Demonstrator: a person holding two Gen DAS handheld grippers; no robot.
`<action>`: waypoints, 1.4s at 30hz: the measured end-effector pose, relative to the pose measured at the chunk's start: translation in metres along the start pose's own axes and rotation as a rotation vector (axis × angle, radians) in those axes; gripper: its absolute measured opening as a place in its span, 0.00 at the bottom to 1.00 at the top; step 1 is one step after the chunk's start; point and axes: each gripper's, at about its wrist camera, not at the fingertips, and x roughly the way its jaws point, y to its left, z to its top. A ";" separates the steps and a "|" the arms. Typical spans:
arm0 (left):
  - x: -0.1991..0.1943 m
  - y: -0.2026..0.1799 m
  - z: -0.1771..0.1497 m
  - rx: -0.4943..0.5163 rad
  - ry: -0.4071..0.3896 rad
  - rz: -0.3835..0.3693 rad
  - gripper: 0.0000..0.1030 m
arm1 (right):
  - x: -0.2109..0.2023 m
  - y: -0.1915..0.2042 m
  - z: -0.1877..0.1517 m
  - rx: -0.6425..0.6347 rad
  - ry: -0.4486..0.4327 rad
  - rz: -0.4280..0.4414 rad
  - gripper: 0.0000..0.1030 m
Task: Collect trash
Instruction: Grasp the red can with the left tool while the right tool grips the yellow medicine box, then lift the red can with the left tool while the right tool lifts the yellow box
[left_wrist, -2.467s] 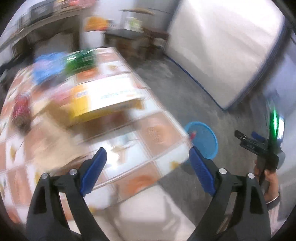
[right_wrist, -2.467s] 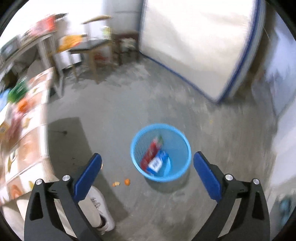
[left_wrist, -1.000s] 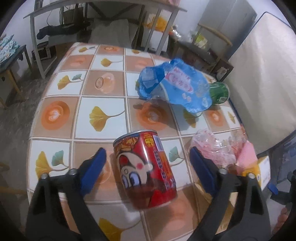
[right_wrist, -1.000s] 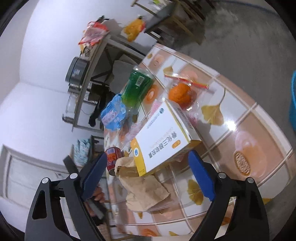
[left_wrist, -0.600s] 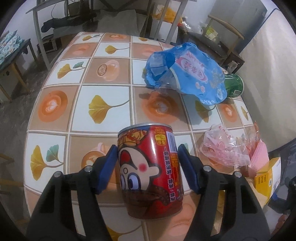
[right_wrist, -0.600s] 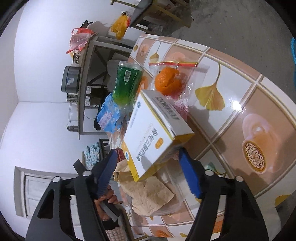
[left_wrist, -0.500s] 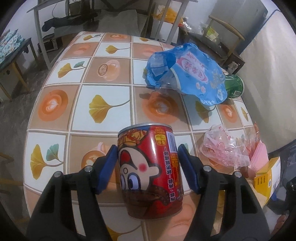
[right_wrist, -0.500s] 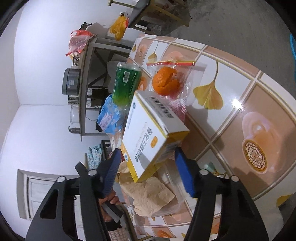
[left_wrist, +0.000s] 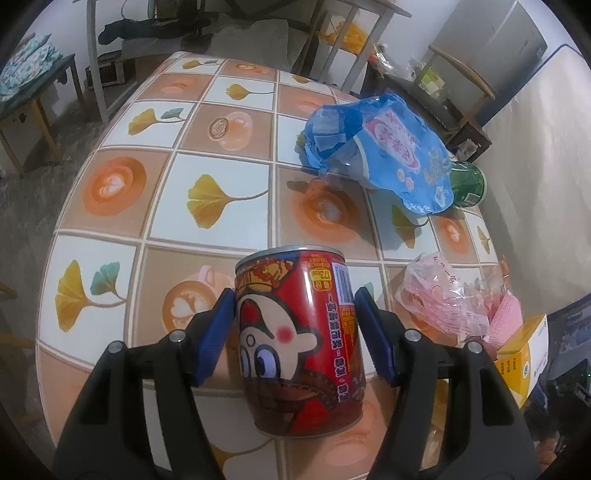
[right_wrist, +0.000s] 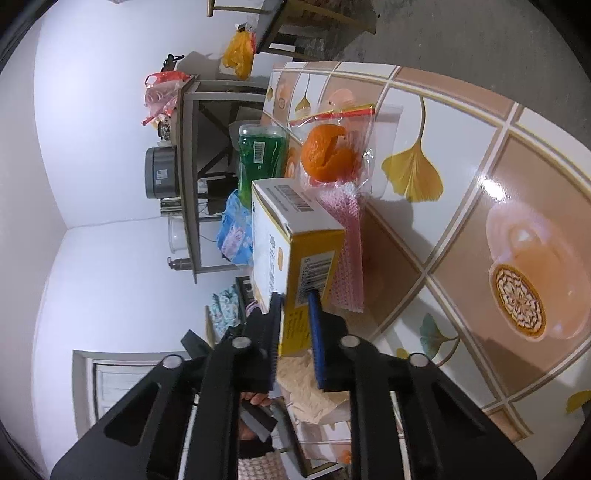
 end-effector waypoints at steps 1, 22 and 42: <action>-0.001 0.001 -0.001 -0.005 -0.001 -0.002 0.61 | -0.001 -0.001 0.000 0.004 0.001 0.007 0.08; -0.026 0.013 -0.031 -0.045 -0.018 -0.024 0.60 | 0.000 -0.002 0.016 -0.008 -0.013 -0.018 0.56; -0.034 0.016 -0.041 -0.058 -0.023 -0.030 0.60 | 0.006 -0.003 0.017 0.029 -0.014 0.049 0.33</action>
